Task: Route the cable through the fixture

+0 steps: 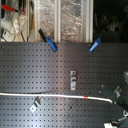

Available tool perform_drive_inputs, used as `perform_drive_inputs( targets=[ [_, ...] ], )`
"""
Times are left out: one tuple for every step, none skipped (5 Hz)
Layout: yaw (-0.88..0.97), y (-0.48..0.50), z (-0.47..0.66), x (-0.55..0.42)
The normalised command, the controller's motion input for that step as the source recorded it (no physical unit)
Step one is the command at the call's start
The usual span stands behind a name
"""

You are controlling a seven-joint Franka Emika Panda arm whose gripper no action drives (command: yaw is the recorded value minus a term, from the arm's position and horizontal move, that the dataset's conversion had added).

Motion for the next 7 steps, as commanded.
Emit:
perform_drive_inputs(
  targets=[
    [0.00,0.004,0.01,-0.008],
    [0.45,-0.130,0.09,-0.066],
    [0.28,-0.307,0.24,-0.236],
    [0.00,-0.200,0.39,-0.459],
    [-0.09,-0.109,0.43,-0.396],
    [-0.56,-0.006,0.29,0.024],
    [-0.70,0.015,0.18,0.196]
  ],
)
